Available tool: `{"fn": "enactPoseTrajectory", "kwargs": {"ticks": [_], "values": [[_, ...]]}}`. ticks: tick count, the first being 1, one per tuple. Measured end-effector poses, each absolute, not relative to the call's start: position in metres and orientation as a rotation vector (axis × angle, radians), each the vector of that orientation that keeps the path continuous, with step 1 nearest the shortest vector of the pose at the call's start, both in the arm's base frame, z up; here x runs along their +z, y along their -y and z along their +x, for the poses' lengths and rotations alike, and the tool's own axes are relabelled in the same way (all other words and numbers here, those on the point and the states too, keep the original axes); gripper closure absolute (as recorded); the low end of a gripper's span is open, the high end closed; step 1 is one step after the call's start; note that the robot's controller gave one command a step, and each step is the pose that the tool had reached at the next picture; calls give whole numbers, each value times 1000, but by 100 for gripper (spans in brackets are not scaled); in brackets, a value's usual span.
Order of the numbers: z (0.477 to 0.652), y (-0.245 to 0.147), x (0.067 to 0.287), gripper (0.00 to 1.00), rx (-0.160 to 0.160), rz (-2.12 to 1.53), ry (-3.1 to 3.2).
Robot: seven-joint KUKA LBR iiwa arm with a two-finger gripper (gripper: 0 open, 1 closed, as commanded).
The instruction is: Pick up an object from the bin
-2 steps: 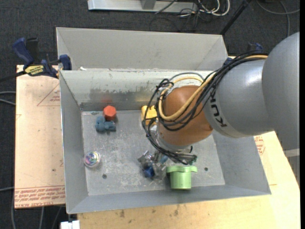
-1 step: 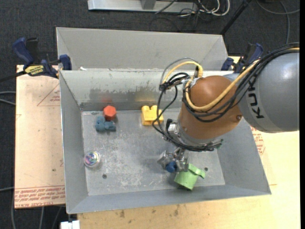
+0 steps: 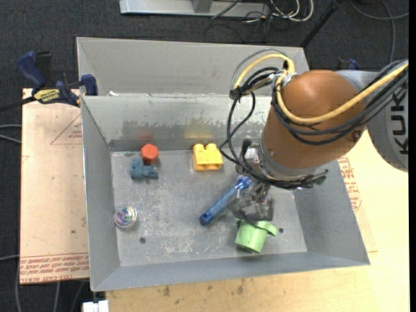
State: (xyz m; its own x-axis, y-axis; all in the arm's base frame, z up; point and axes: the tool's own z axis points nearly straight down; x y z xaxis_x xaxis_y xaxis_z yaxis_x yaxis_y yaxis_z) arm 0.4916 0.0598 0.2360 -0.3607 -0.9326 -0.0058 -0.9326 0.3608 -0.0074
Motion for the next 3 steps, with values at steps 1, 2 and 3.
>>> {"fn": "enactPoseTrajectory", "kwargs": {"ticks": [1,2,3], "values": [[492,-61,314,100,-5,-1925,-2472],[482,-63,240,100,8,-2318,-2124],[482,-63,241,0,6,-2314,-2123]]}}
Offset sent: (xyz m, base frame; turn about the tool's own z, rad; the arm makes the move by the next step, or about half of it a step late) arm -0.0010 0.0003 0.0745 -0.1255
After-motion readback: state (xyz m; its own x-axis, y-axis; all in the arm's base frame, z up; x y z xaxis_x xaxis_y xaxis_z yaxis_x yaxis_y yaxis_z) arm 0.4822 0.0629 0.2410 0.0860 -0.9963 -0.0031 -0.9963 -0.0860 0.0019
